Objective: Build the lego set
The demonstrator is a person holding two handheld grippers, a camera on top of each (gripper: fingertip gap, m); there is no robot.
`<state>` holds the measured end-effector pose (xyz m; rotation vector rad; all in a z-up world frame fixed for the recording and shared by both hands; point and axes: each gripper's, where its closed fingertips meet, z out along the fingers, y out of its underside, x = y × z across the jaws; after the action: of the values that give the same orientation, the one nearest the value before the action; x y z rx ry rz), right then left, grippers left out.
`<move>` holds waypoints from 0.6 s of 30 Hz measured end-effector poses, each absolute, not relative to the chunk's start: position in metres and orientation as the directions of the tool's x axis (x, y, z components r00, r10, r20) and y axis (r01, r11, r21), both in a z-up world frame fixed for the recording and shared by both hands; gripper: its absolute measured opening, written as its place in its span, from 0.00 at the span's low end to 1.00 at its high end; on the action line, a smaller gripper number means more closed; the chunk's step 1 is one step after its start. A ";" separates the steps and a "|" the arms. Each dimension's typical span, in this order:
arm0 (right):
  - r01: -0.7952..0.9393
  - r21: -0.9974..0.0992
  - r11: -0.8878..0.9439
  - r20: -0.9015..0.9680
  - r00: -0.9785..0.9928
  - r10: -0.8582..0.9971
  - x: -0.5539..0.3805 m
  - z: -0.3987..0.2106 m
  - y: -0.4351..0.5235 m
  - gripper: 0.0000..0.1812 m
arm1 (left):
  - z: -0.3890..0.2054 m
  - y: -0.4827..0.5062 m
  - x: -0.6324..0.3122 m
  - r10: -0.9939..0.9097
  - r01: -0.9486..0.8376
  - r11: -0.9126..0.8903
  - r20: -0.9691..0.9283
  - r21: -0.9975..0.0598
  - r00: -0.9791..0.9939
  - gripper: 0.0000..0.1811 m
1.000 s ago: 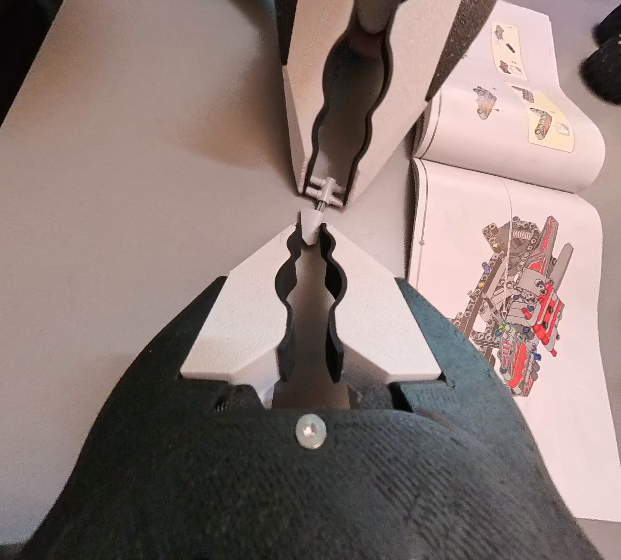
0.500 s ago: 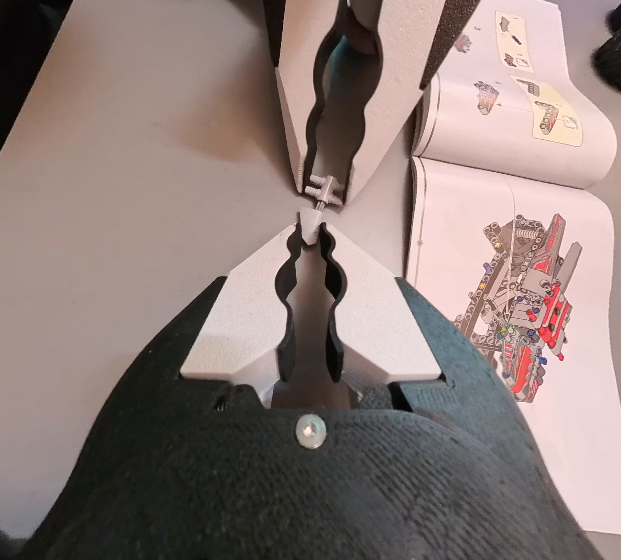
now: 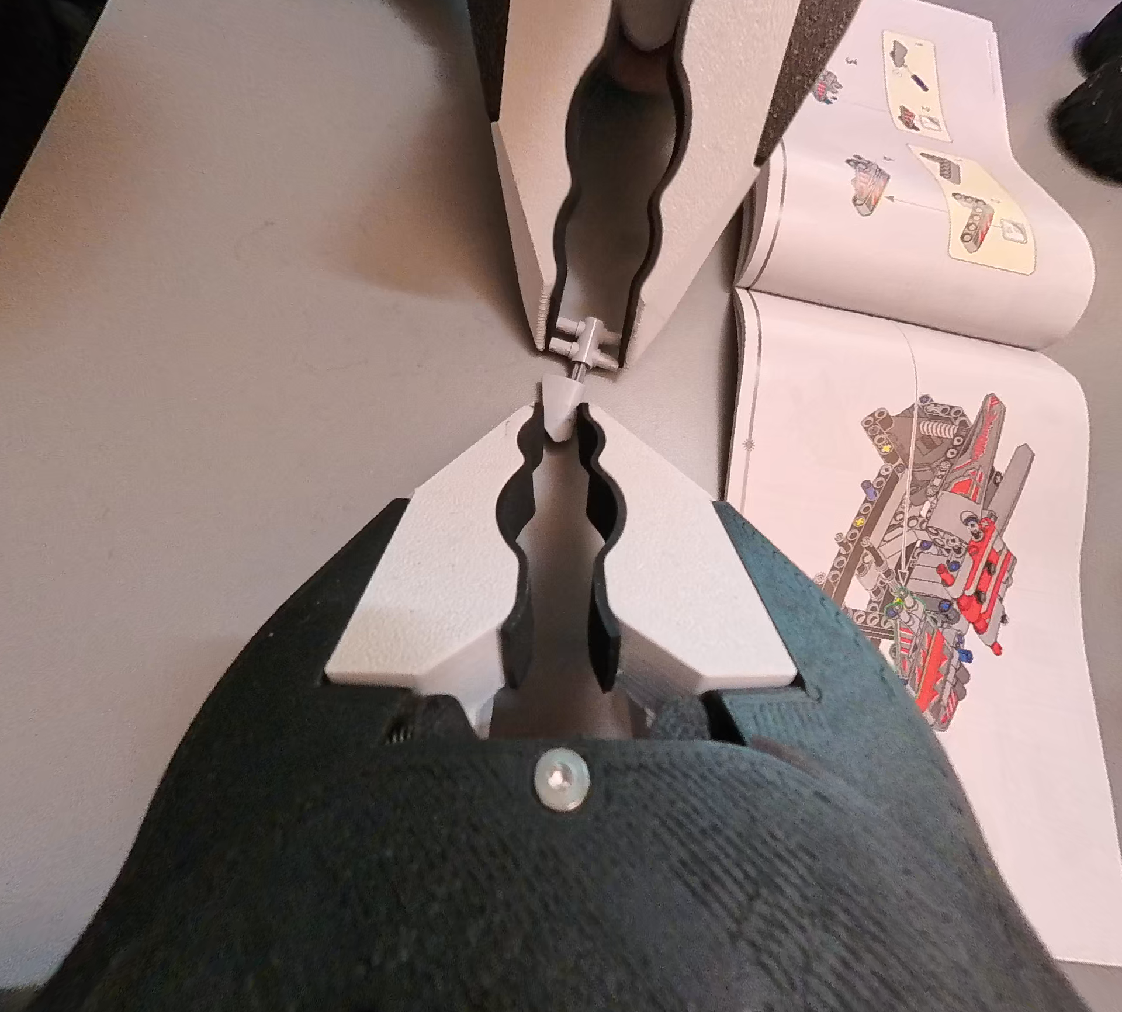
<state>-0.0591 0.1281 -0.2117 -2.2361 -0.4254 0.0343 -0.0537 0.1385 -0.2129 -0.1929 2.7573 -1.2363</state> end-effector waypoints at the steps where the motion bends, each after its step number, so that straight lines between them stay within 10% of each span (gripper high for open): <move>1: 0.300 -0.752 -0.588 0.126 0.940 0.318 -0.059 -0.212 0.128 0.05 | -0.213 0.139 -0.054 -0.184 -0.110 0.655 -0.017 -0.747 -0.983 0.11; 18: 0.340 -0.748 -0.570 0.168 0.928 0.334 -0.057 -0.212 0.130 0.05 | -0.211 0.140 -0.052 -0.171 -0.096 0.645 -0.020 -0.758 -0.985 0.11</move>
<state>-0.0568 0.1298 -0.2116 -2.2176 -0.4763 -0.0099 -0.0520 0.1402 -0.2115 -0.2256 2.7669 -1.2666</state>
